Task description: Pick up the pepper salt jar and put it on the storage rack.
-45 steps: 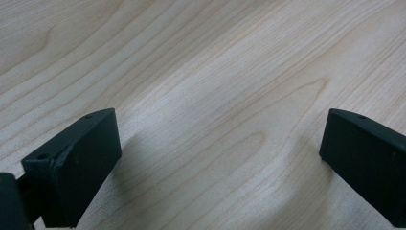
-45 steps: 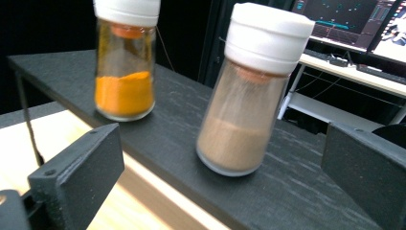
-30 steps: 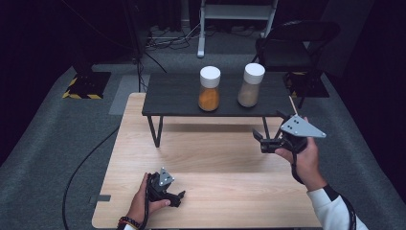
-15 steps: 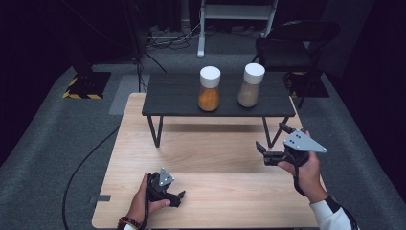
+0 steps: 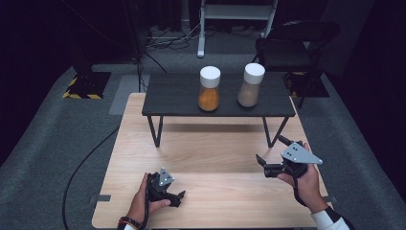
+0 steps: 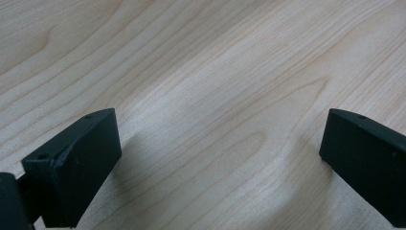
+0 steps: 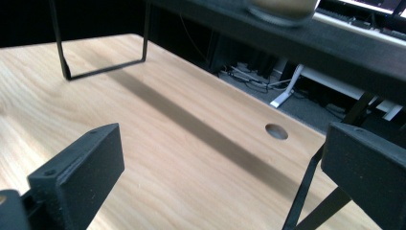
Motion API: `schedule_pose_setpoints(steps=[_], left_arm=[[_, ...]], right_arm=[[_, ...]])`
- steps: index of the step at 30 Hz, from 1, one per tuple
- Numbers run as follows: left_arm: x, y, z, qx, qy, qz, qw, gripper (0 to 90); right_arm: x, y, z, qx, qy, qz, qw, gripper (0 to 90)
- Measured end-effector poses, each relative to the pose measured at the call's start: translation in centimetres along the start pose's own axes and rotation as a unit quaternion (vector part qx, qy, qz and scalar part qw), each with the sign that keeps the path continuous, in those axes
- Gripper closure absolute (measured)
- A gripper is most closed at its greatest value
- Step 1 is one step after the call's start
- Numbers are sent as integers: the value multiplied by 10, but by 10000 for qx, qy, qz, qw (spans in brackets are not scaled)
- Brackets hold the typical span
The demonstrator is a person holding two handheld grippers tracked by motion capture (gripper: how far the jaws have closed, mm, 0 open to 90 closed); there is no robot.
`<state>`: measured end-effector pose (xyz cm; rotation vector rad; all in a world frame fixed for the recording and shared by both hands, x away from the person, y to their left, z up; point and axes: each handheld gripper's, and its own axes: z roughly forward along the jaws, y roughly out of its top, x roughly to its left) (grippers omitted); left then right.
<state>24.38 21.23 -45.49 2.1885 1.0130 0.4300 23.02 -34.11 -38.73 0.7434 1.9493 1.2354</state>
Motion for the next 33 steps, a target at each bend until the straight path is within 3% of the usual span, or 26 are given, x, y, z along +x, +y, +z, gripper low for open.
schedule_pose_setpoints(steps=[6, 15, 33], left_arm=[[0, 0, 0, -1, 0, 1, 10000, 5], [0, 0, 0, -4, -1, 2, 10000, 5], [0, 0, 0, 0, 2, 20, 10000, 5]], right_arm=[[4, -7, -1, 174, 22, -145, 9997, 6], [5, -20, -9, 409, 73, -112, 9991, 6], [12, -42, -2, 963, 211, -211, 9949, 6]])
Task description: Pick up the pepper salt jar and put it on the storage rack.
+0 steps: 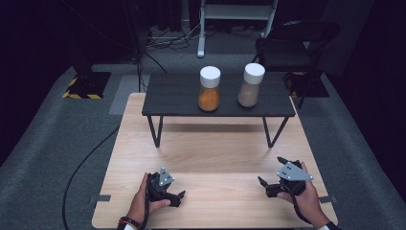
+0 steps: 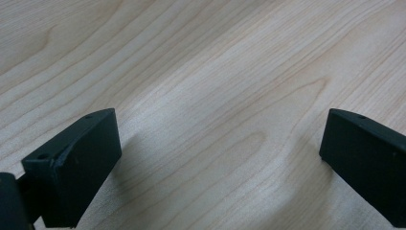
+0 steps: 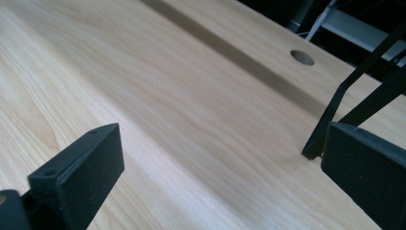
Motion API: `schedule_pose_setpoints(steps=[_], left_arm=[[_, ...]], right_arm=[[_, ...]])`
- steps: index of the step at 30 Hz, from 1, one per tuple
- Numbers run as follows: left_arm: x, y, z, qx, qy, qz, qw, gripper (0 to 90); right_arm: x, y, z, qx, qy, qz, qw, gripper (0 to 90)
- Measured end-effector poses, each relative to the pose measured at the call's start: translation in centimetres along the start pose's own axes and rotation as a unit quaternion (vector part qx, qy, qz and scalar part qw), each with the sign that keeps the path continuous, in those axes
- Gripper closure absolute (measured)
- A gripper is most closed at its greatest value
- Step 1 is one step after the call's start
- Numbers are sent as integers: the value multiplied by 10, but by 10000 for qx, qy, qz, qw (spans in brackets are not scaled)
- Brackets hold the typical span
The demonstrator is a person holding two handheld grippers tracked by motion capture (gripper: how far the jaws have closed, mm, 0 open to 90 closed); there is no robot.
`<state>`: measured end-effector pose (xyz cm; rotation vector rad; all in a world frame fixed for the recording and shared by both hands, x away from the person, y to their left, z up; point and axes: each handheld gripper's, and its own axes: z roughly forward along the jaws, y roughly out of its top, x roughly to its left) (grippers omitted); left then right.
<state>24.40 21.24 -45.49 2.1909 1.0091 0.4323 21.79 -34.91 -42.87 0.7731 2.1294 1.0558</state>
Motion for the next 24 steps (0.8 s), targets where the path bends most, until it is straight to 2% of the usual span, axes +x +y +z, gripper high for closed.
schedule_pose_setpoints(steps=[24], left_arm=[[-1, 0, 0, -2, 17, -8, 10000, 6]], right_arm=[[9, -11, 20, 540, 9, -316, 9980, 6]])
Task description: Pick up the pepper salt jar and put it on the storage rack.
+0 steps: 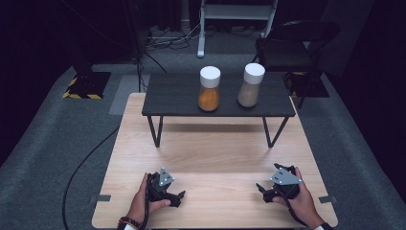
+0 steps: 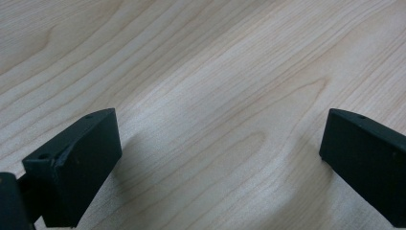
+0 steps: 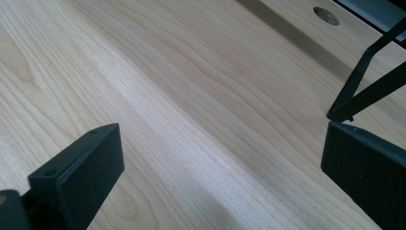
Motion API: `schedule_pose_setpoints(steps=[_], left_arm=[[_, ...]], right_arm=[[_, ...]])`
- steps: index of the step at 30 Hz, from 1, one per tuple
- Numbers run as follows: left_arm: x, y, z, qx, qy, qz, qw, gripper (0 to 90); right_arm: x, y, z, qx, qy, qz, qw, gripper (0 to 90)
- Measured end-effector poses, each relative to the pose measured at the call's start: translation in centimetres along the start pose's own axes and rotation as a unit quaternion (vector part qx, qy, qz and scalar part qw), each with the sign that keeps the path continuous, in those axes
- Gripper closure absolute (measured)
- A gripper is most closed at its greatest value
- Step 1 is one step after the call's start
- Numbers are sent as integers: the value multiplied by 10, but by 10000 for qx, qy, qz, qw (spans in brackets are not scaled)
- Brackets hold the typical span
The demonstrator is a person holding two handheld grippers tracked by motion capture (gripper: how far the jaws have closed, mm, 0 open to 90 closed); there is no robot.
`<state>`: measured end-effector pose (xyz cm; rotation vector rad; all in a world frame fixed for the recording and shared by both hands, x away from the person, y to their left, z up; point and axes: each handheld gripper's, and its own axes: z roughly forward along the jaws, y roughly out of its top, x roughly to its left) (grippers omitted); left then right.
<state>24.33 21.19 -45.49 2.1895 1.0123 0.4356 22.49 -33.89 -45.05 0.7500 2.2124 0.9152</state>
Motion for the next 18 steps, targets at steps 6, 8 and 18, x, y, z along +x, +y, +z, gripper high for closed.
schedule_pose_setpoints(steps=[6, 8, 18], left_arm=[[0, 0, 0, 0, -1, 1, 10000, 5], [0, 0, 0, -2, 0, -1, 10000, 6], [0, 0, 0, 1, -1, 0, 10000, 6]], right_arm=[[-1, 0, 3, 99, 42, -26, 9999, 6], [-1, 0, 4, 131, 56, -24, 9999, 6], [-4, -2, 8, 237, 71, 62, 9997, 7]])
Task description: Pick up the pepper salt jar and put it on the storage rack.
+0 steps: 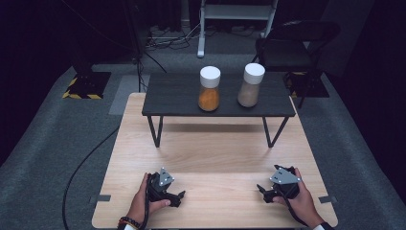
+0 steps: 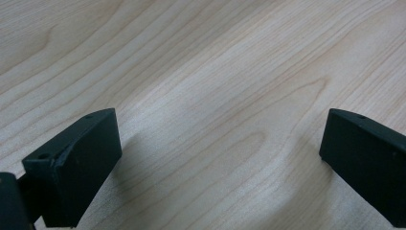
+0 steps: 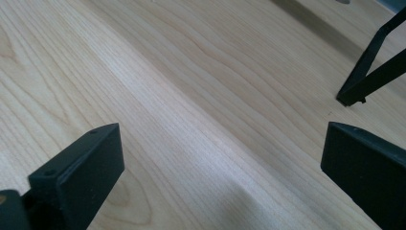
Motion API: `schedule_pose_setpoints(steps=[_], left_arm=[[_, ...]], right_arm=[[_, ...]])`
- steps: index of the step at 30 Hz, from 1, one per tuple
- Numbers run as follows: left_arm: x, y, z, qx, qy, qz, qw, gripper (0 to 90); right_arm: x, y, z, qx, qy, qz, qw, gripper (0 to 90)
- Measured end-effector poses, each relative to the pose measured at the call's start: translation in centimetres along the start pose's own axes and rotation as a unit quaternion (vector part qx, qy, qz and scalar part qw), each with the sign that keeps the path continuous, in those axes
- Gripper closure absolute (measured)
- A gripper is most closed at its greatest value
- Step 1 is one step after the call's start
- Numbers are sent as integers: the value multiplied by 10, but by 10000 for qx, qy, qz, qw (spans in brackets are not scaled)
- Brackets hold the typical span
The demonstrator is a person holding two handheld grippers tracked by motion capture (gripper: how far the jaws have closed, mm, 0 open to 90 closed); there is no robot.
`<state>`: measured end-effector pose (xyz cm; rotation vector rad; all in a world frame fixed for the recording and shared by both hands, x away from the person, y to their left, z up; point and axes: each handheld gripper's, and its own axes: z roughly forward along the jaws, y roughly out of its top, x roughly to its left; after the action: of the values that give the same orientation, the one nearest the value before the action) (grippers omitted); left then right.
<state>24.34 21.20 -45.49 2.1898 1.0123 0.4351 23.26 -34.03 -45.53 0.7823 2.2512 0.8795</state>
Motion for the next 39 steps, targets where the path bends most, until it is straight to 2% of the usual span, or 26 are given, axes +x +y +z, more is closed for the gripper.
schedule_pose_setpoints(steps=[7, 12, 22, 29, 34, 39], left_arm=[[0, 0, 0, -3, 2, 3, 10000, 6], [0, 0, 0, -3, 0, 3, 10000, 5], [0, 0, 0, -1, 1, 0, 10000, 5], [0, 0, 0, 5, -1, -6, 10000, 4], [-1, 0, 0, -4, 6, -10, 10000, 5], [-1, 0, 0, -5, 5, -12, 10000, 5]], right_arm=[[0, 1, 5, 140, 21, -56, 9999, 8], [-2, 0, 5, 156, 31, 10, 9999, 8], [-16, -8, 10, 103, 252, 573, 9980, 1], [-24, -8, 12, 163, 417, 792, 9959, 1], [-34, -7, 15, 251, 582, 981, 9932, 1], [-43, -6, 17, 362, 787, 1212, 9888, 0]])
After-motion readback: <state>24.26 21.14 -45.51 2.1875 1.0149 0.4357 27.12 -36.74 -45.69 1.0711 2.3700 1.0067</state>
